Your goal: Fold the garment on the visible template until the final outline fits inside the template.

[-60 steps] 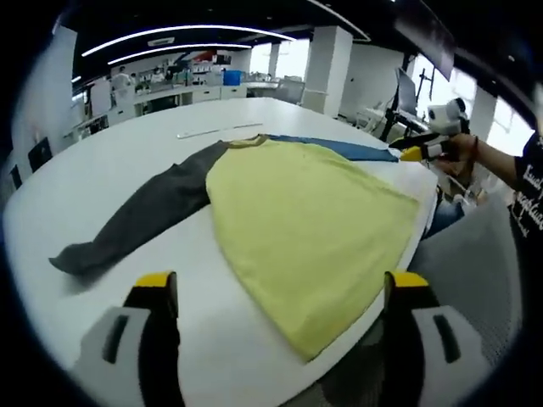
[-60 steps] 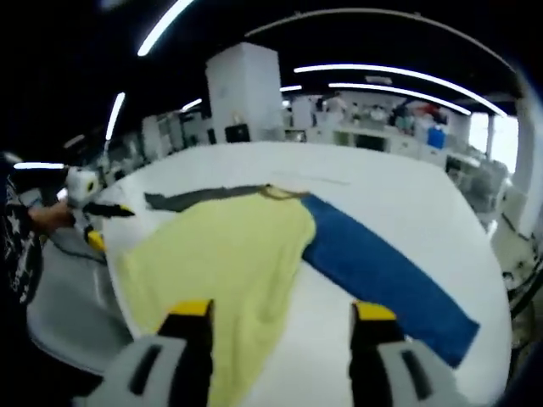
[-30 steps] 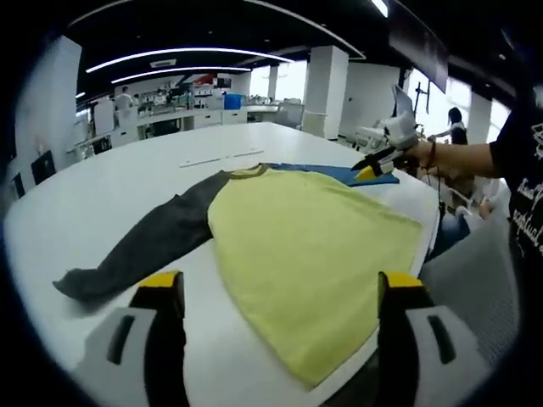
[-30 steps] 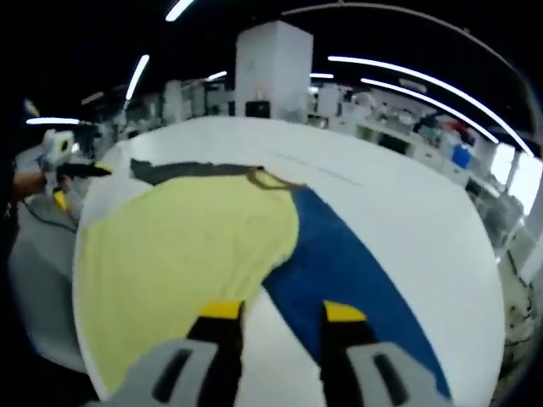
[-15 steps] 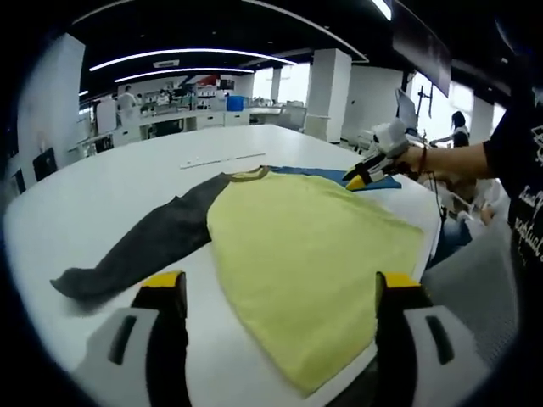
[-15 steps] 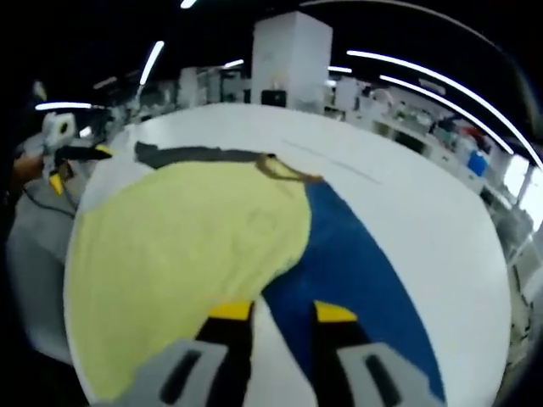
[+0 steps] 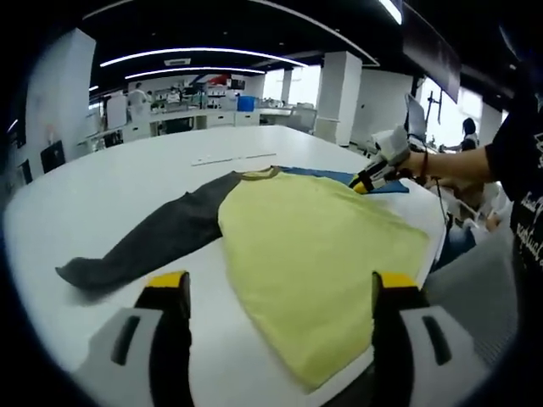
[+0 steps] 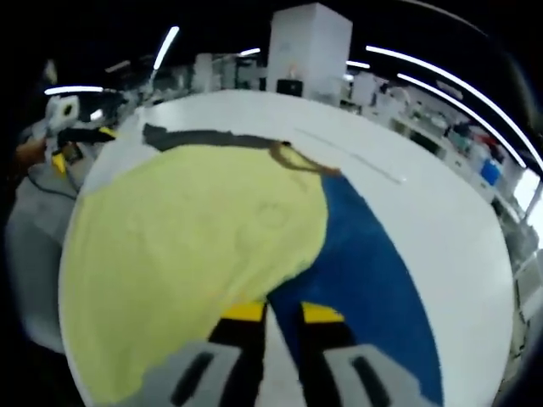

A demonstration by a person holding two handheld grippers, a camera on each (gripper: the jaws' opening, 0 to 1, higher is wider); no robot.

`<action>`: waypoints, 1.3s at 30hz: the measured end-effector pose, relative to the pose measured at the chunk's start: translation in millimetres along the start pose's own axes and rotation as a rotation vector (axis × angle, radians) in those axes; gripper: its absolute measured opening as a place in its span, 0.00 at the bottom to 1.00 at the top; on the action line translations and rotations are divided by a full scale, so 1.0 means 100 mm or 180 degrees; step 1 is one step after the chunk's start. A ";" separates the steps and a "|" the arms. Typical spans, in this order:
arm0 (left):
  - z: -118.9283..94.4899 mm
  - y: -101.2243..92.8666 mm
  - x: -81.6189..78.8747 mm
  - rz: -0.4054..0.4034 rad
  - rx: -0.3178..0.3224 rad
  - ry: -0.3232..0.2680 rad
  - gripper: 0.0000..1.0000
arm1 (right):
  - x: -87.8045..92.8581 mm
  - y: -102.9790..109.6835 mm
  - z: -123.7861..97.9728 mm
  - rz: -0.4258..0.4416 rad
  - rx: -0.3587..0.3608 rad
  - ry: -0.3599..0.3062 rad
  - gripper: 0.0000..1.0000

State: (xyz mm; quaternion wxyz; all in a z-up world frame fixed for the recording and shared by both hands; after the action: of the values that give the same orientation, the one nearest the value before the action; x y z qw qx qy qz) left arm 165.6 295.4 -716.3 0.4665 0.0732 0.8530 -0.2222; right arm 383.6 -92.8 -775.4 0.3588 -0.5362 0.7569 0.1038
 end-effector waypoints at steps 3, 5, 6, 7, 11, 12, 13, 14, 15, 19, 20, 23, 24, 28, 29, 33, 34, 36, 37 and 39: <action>-0.02 0.01 0.02 -0.0023 -0.0020 0.0006 0.85 | -0.03 0.02 0.00 0.0006 0.0007 -0.0017 0.02; -0.03 0.02 0.03 -0.0015 -0.0034 0.0024 0.85 | -0.01 0.01 0.02 0.0008 0.0030 -0.0014 0.00; -0.03 0.02 0.03 -0.0014 -0.0026 0.0026 0.85 | 0.00 0.00 0.02 0.0014 0.0040 -0.0011 0.00; -0.03 0.01 0.03 -0.0018 -0.0013 0.0019 0.85 | 0.00 -0.01 0.01 0.0026 0.0066 -0.0008 0.00; -0.05 0.00 0.01 -0.0070 0.0029 -0.0052 0.84 | -0.01 -0.01 0.00 0.0061 0.0075 -0.0001 0.00; -0.05 0.00 0.01 -0.0064 0.0027 -0.0061 0.84 | -0.01 -0.01 0.00 0.0064 0.0081 0.0001 0.00; -0.06 0.00 0.01 -0.0058 0.0027 -0.0059 0.83 | 0.00 -0.01 -0.01 0.0078 0.0094 0.0009 0.00; -0.06 0.00 0.01 -0.0048 0.0032 -0.0056 0.83 | 0.01 -0.02 -0.05 0.0092 0.0121 0.0020 0.00; -0.06 0.01 0.01 -0.0041 0.0034 -0.0042 0.83 | 0.01 -0.02 -0.06 0.0098 0.0133 0.0019 0.00; -0.07 0.02 0.02 -0.0018 0.0035 -0.0015 0.83 | -0.02 -0.04 -0.08 0.0144 0.0223 0.0008 0.00; -0.08 0.02 0.03 -0.0017 0.0034 -0.0016 0.83 | -0.03 -0.05 -0.10 0.0149 0.0241 0.0006 0.00; -0.08 0.03 0.03 -0.0020 0.0024 -0.0026 0.83 | -0.04 -0.10 -0.15 0.0208 0.0330 0.0005 0.00; -0.08 0.03 0.03 -0.0019 0.0020 -0.0026 0.83 | -0.04 -0.10 -0.15 0.0223 0.0348 0.0001 0.00; -0.09 0.03 0.04 -0.0012 0.0013 -0.0011 0.83 | -0.01 -0.19 -0.20 0.0324 0.0438 -0.0004 0.00; -0.09 0.03 0.04 -0.0009 0.0013 -0.0011 0.83 | 0.00 -0.21 -0.22 0.0363 0.0478 -0.0003 0.00; -0.09 0.03 0.05 -0.0011 0.0000 0.0008 0.83 | 0.03 -0.27 -0.24 0.0489 0.0588 -0.0022 0.00; -0.09 0.02 0.05 -0.0002 -0.0003 0.0016 0.83 | 0.04 -0.28 -0.24 0.0518 0.0606 -0.0026 0.00; -0.09 0.01 0.05 0.0009 -0.0007 0.0025 0.83 | 0.04 -0.29 -0.24 0.0590 0.0641 -0.0038 0.00; -0.09 0.01 0.05 0.0011 -0.0006 0.0026 0.83 | 0.03 -0.28 -0.25 0.0610 0.0640 -0.0036 0.00; -0.10 0.01 0.05 0.0018 -0.0010 0.0027 0.83 | 0.02 -0.27 -0.25 0.0633 0.0646 -0.0030 0.00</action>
State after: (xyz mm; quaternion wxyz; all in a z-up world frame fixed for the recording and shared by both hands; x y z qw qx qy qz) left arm 155.8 299.8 -715.7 0.4636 0.0759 0.8551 -0.2191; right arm 396.4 -119.2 -752.7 0.4027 -0.4190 0.8113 0.0643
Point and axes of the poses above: the point that each gripper's makers call its tool centre point, and the gripper's own axes: z roughly forward along the fingers, y roughly to its left, x roughly out of its underside, the point moved 10 cm from there along -z, roughly backward along the fingers, and after that the axes turned 13 degrees about -z, right-handed, at the moved point
